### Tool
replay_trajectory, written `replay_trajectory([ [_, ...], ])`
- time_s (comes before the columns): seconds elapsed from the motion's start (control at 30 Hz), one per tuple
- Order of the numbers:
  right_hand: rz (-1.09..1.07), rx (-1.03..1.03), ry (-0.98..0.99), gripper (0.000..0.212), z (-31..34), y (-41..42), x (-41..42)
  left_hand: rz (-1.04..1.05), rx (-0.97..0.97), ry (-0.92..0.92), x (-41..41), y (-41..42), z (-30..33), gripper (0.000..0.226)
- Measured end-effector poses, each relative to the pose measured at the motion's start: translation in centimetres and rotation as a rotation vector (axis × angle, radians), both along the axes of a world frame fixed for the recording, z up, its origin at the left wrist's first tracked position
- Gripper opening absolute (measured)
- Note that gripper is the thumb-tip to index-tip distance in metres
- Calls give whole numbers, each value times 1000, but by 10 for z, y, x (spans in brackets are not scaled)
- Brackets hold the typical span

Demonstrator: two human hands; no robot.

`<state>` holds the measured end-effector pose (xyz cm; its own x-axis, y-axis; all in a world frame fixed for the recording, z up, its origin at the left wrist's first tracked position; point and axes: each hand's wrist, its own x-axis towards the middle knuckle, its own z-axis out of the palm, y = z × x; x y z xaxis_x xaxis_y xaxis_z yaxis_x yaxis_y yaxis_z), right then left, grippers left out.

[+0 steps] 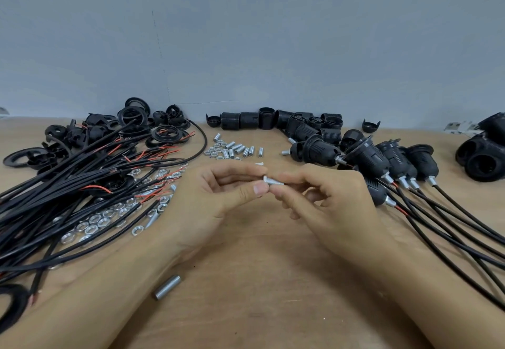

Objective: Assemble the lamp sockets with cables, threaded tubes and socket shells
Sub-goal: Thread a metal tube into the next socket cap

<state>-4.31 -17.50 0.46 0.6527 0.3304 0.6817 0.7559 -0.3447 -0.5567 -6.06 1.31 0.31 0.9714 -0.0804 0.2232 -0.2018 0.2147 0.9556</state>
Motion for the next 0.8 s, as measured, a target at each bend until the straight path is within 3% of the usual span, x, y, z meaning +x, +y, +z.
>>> replay_trajectory([
  [0.2, 40, 78, 123, 9, -1, 2, 0, 15, 39, 9, -1, -2, -1, 31],
  [0.37, 74, 90, 91, 21, -2, 2, 1, 54, 159, -69, -2, -3, -2, 23],
  [0.5, 81, 91, 105, 27, -3, 2, 2, 55, 104, -33, 0, -4, -4, 26],
  [0.63, 42, 73, 82, 27, -4, 4, 4, 75, 57, -3, 3, -5, -6, 26],
  [0.8, 48, 52, 66, 20, -6, 3, 3, 139, 121, -99, 1, -3, -3, 26],
])
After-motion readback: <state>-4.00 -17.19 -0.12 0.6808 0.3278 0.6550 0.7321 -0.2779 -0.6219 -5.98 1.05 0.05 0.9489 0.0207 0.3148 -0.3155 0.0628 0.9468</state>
